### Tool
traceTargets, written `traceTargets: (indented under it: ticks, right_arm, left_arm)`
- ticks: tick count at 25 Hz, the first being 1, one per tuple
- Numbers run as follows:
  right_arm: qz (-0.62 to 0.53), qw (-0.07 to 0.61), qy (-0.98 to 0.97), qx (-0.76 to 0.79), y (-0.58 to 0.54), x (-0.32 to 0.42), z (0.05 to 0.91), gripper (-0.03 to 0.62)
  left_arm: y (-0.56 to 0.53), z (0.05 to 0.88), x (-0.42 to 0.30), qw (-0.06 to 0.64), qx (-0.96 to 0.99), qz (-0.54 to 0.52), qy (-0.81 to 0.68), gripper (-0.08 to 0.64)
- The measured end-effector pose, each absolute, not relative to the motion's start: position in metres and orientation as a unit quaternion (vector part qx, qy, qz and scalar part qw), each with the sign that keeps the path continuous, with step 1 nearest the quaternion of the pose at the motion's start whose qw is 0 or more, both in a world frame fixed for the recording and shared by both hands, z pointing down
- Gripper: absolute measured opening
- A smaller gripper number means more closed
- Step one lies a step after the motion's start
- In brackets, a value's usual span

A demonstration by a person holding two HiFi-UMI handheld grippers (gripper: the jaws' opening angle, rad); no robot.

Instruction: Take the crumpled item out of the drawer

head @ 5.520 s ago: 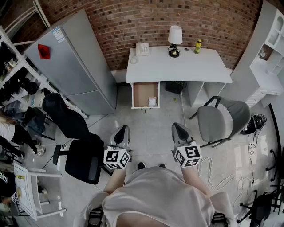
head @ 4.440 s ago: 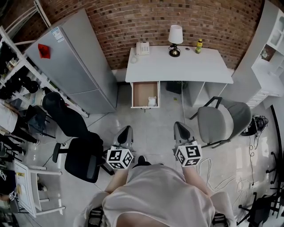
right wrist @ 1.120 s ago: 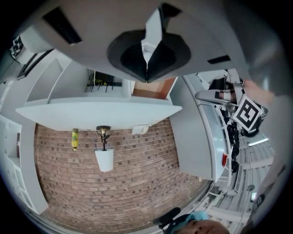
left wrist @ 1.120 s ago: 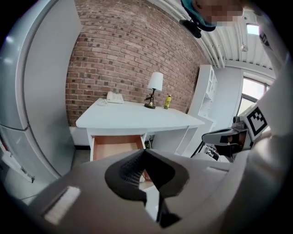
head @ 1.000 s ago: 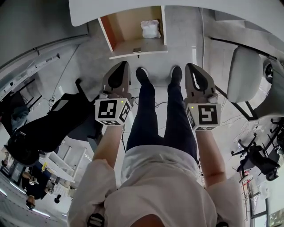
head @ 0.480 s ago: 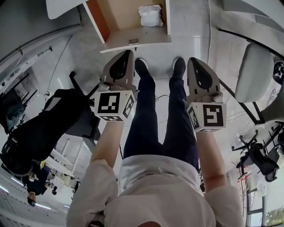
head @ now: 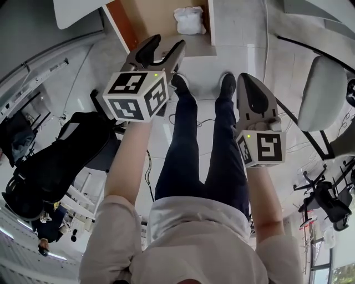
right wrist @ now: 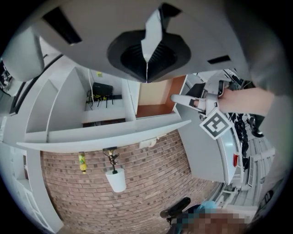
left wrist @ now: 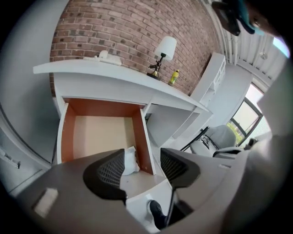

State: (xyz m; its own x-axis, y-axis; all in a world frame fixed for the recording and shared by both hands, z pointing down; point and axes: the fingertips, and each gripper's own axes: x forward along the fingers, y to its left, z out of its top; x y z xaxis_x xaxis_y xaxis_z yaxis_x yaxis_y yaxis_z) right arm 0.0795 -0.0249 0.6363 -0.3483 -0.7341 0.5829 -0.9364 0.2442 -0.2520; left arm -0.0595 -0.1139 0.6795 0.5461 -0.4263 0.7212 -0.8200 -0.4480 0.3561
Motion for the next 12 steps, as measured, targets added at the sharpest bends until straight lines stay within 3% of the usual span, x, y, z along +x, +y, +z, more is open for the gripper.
traceTargets:
  ticks: [12]
  right_arm:
    - [0.307, 0.163, -0.758, 0.552, -0.029, 0.1, 0.647, 0.011]
  left_arm:
    - [-0.164, 0.769, -0.034, 0.427, 0.744, 0.377, -0.347, 0.23]
